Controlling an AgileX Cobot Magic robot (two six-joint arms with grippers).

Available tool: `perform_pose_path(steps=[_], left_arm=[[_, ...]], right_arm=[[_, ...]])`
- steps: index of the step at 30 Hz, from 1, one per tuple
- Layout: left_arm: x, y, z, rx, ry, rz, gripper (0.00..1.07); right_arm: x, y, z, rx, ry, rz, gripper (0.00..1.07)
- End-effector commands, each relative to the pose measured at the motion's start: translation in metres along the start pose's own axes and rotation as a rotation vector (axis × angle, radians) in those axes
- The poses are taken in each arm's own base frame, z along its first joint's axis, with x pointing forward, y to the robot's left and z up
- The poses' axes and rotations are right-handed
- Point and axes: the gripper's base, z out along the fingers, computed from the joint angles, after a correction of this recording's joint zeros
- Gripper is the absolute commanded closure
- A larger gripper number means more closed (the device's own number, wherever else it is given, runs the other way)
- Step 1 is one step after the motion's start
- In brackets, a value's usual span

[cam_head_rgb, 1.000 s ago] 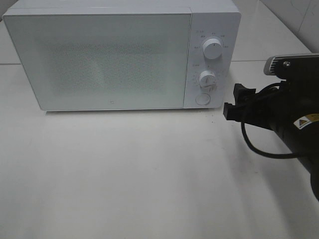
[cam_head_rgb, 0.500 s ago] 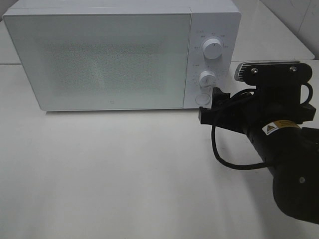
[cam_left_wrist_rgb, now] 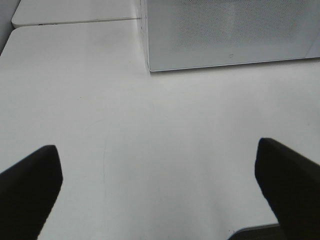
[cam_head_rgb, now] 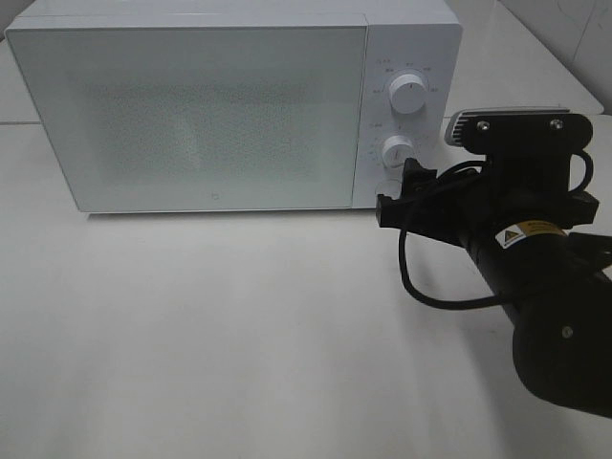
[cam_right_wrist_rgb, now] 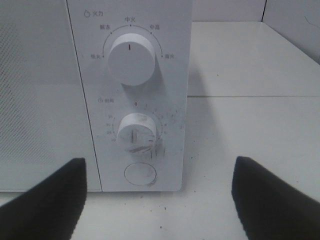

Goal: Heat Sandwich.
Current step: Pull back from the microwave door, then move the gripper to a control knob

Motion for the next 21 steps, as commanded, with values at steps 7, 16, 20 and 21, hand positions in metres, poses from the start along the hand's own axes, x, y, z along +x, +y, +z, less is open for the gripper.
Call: perform_pose_path(steps=[7,16,20,21], left_arm=[[0.001,-0.001,-0.003,-0.005,-0.036,-0.006,0.03],[0.001,-0.001,-0.003,-0.005,-0.036,-0.006,0.03],[0.001,-0.001,-0.003,-0.005,-0.036,-0.006,0.03],[0.001,-0.001,-0.003,-0.005,-0.036,-0.006,0.03]], right_arm=[[0.001,0.011,0.026,-0.019,-0.040,0.022,0.31],[0.009,0.017,0.057,-0.014,-0.035,0.016,0.31],[0.011,0.022,0.070,-0.029,-0.026,0.013,0.31],[0.011,0.021,0.073,-0.026,-0.025,0.012,0.31]])
